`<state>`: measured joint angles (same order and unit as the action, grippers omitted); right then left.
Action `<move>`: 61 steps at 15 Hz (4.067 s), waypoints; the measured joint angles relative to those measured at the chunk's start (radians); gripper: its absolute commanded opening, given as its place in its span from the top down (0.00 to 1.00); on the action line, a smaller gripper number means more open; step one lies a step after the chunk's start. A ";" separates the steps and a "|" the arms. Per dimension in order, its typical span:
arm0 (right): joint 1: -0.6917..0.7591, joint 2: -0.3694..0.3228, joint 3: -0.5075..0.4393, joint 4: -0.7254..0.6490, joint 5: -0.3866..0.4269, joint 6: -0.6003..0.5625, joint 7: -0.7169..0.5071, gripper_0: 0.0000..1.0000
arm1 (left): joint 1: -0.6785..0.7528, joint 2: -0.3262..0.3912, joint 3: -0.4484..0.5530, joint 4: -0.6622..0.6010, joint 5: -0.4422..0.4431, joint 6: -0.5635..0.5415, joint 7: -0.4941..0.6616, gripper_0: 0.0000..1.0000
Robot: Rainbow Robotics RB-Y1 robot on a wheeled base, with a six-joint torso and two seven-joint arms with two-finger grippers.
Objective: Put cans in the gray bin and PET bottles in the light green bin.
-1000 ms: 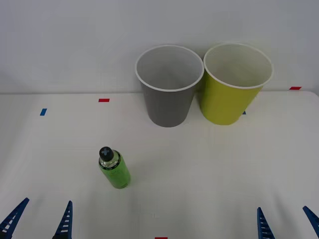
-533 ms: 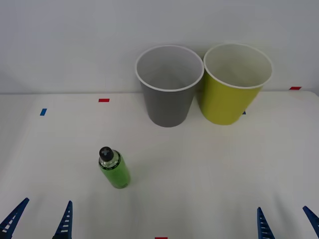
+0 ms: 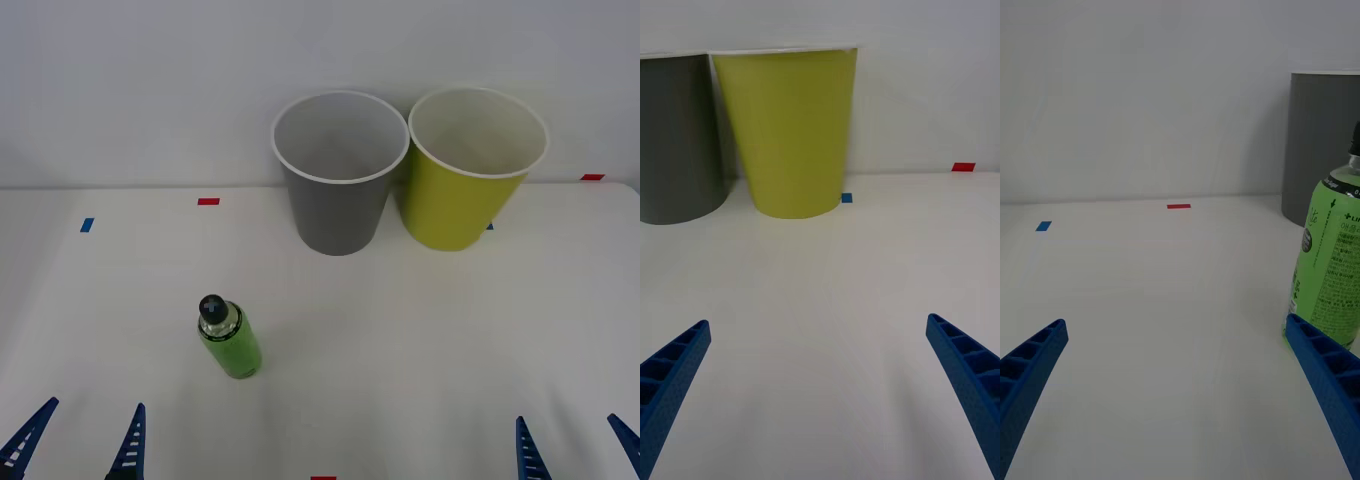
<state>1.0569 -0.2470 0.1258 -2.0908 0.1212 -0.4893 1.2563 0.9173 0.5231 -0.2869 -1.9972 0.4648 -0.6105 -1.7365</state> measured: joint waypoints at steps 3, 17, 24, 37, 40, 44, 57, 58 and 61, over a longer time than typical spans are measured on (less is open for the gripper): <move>0.000 0.000 0.000 0.000 0.000 0.000 0.000 0.00 | 0.000 0.000 0.000 0.000 0.000 0.000 0.000 0.00; 0.000 0.000 0.000 0.000 0.000 0.000 0.000 0.00 | 0.000 0.000 0.000 0.000 0.000 0.000 0.000 0.00; 0.000 0.000 0.000 0.000 0.000 0.000 0.000 0.00 | -0.068 0.083 -0.045 0.071 0.006 -0.026 -0.002 0.00; 0.000 0.000 0.000 0.000 0.000 0.000 0.000 0.00 | -0.492 0.408 -0.389 0.144 -0.001 -0.034 -0.038 0.00; 0.000 0.000 0.000 0.000 0.000 0.000 0.000 0.00 | -0.531 0.412 -0.418 0.146 0.011 -0.024 -0.036 0.00; 0.000 0.000 0.000 0.000 0.000 0.000 0.000 0.00 | -0.562 0.414 -0.419 0.168 0.037 -0.017 -0.036 0.00; 0.000 0.000 0.000 0.000 0.000 0.000 0.000 0.00 | -0.707 0.346 -0.414 0.225 0.121 0.073 -0.044 0.00; 0.000 0.000 0.000 0.000 0.000 0.000 0.000 0.00 | -0.722 0.332 -0.414 0.239 0.119 0.074 -0.044 0.00; 0.000 0.000 0.000 0.000 0.000 0.000 0.000 0.00 | -0.748 0.309 -0.416 0.245 0.116 0.086 -0.044 0.00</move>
<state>1.0569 -0.2470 0.1258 -2.0908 0.1212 -0.4893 1.2563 0.1689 0.8318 -0.7024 -1.7527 0.5807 -0.5244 -1.7809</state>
